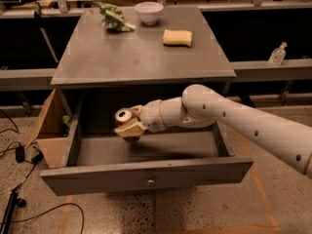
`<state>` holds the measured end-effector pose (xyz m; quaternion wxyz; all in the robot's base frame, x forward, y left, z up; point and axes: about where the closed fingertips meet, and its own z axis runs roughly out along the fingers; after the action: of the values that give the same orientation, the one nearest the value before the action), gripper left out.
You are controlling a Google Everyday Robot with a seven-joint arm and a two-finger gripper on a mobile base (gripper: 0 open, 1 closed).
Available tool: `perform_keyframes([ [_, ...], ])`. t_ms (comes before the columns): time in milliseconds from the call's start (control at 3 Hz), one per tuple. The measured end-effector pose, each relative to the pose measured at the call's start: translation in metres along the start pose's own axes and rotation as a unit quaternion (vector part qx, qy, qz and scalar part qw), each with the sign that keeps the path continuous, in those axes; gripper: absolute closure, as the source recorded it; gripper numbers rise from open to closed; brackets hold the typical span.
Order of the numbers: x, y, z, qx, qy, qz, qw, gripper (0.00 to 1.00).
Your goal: Pick orange can from top drawer and place on counter
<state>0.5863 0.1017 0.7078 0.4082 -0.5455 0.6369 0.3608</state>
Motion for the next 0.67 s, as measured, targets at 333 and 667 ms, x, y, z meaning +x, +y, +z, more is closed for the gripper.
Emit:
perform_keyframes([
  [333, -0.047, -0.018, -0.067, 0.024, 0.007, -0.008, 0.9996, 1.0],
  [667, -0.091, -0.028, -0.113, 0.03, -0.002, -0.008, 0.9995, 1.0],
])
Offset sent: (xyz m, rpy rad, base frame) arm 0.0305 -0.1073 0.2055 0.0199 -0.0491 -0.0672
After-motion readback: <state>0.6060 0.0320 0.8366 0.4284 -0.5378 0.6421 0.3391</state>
